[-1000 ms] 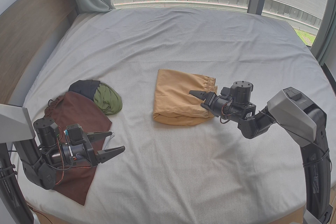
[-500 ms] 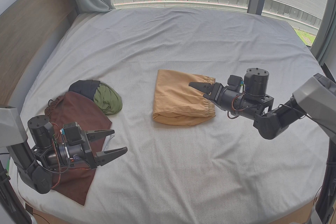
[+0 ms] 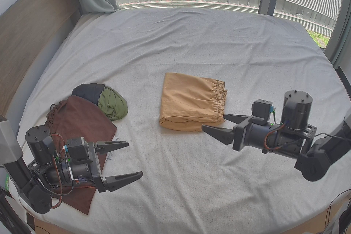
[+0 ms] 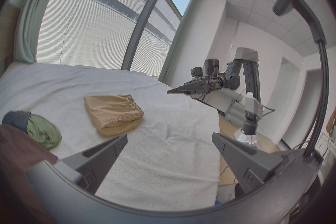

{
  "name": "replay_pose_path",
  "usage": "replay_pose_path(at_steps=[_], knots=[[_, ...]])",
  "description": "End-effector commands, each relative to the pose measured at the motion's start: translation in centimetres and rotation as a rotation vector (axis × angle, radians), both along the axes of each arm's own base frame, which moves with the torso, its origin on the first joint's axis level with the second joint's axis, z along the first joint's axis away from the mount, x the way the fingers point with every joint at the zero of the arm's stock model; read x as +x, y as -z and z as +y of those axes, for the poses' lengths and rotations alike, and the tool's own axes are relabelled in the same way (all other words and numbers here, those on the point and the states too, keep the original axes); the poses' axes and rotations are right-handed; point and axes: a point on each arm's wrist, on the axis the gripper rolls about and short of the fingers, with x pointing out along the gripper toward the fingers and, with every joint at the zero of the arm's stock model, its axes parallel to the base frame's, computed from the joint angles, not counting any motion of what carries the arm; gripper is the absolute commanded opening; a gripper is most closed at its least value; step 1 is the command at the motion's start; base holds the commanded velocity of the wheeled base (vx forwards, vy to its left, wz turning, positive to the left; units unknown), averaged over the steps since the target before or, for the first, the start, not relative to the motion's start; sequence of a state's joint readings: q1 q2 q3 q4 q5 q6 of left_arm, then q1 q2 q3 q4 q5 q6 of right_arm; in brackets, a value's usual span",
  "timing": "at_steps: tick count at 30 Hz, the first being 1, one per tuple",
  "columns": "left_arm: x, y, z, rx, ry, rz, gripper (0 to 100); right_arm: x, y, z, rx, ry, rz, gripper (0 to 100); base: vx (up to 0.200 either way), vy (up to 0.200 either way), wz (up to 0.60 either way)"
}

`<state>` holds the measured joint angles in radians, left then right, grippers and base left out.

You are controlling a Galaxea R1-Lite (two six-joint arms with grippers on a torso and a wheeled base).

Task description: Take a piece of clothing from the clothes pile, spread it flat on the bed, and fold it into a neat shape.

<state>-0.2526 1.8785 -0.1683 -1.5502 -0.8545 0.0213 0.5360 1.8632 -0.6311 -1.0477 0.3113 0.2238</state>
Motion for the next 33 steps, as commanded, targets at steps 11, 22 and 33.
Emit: replay_pose_path(at_steps=[11,22,33], knots=[[-3.5,-2.1,-0.1,0.03,0.053,-0.158,100,-5.5,-0.1,-7.4,-0.138,0.16,-0.206,100,0.0,0.0,0.0],[-7.0,-3.4,-0.1,0.003,0.117,-0.208,100,-9.6,-1.8,-10.6,-0.113,0.246,-0.279,100,0.0,0.0,0.0],[-9.8,-5.4,-1.0,-0.053,0.227,-0.279,100,-13.5,-4.1,-12.8,-0.08,0.324,-0.411,100,0.0,0.0,0.0]])
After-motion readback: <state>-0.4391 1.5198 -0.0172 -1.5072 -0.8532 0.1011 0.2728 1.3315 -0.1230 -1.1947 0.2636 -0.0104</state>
